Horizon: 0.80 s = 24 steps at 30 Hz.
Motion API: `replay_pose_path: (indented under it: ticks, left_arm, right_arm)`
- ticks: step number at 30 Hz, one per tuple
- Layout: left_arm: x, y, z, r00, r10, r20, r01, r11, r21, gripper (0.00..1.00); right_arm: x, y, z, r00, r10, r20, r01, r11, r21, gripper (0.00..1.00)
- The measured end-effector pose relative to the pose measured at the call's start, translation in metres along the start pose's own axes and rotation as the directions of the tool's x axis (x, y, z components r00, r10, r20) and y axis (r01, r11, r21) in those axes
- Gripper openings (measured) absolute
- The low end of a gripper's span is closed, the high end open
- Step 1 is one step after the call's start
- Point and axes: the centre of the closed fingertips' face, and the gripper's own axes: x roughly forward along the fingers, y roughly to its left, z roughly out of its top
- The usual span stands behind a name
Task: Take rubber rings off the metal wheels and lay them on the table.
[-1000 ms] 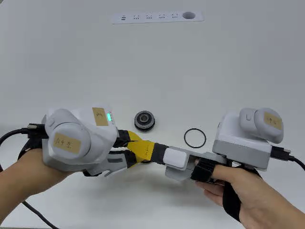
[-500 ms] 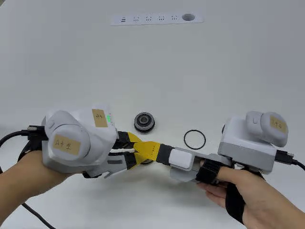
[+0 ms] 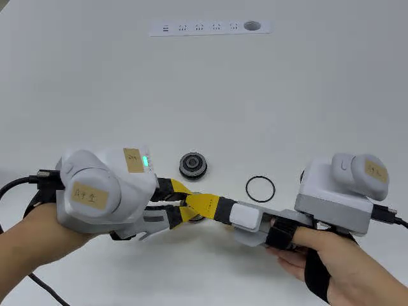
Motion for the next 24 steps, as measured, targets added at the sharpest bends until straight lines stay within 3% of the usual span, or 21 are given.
replay_pose_path:
  ticks: [2, 6, 9, 24]
  left_arm:
    - [0.000, 0.000, 0.000, 1.0000, 0.000, -0.001, 0.000, 1.000, 0.000, 0.13]
    - [0.000, 0.000, 0.000, 1.0000, 0.000, 0.000, 0.000, 1.000, -0.002, 0.13]
    - [0.000, 0.000, 0.000, 1.0000, 0.000, -0.003, 0.000, 1.000, 0.000, 0.13]
    - [-0.001, 0.000, 0.000, 1.0000, -0.003, -0.005, 0.003, 1.000, -0.002, 0.13]
  right_arm:
    - [0.000, -0.004, 0.000, 0.9999, -0.014, 0.000, 0.014, 1.000, 0.005, 0.31]
    - [0.001, -0.021, 0.000, 0.9977, -0.067, -0.012, 0.067, 0.998, 0.000, 0.13]
    - [0.000, -0.023, 0.001, 0.9975, -0.068, -0.016, 0.068, 0.998, 0.011, 0.06]
    - [-0.001, -0.021, -0.001, 0.9953, -0.096, -0.014, 0.095, 0.995, -0.023, 0.01]
